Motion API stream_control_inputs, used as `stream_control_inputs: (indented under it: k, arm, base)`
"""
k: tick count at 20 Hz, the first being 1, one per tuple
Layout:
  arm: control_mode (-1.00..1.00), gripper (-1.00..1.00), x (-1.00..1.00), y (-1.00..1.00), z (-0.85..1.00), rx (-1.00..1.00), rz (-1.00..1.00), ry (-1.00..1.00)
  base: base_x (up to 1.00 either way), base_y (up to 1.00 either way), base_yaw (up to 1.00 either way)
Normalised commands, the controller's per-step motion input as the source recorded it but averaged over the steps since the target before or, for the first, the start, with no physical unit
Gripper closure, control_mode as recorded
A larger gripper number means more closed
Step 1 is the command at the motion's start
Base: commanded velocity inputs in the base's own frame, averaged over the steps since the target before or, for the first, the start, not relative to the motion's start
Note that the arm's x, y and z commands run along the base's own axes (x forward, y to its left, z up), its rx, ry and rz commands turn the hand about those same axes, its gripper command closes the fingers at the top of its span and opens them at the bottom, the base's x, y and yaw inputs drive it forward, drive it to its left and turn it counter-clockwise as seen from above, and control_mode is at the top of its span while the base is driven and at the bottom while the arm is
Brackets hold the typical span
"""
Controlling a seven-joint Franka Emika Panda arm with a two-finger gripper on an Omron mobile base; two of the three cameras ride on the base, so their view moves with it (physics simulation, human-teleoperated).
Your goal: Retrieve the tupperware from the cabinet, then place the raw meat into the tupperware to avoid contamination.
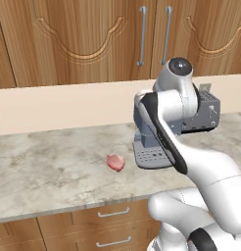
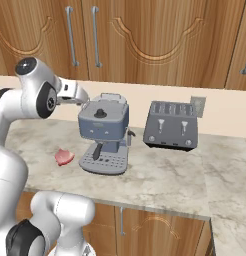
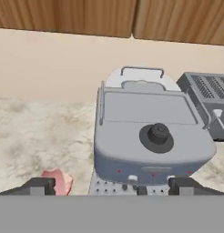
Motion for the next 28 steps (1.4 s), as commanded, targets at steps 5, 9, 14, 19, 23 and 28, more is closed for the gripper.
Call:
stream_control_inputs:
  k: [5,9,14,19,23,28]
  arm:
    - [-1.00,-1.00,0.00,0.00,0.44,0.07,-0.02,-0.11]
    - [-1.00,-1.00,0.00,0.00,0.39,0.06,0.00,-0.02]
    - [-1.00,-1.00,0.01,0.04,0.41,0.04,0.00,-0.06]
    - [-1.00,-1.00,0.09,0.02,0.36,0.00,-0.01,-0.01]
    - [-1.00,-1.00,0.14,0.00,0.38,0.00,-0.01,-0.01]
    - [-1.00,-1.00,0.32,0.02,0.32,0.00,0.00,-0.02]
  base:
    - [0.00,0.00,0.00]
    - [0.00,0.00,0.00]
    - [0.00,0.00,0.00]
    - [0.00,0.00,0.00]
    - [0.00,0.00,0.00]
    - [0.00,0.00,0.00]
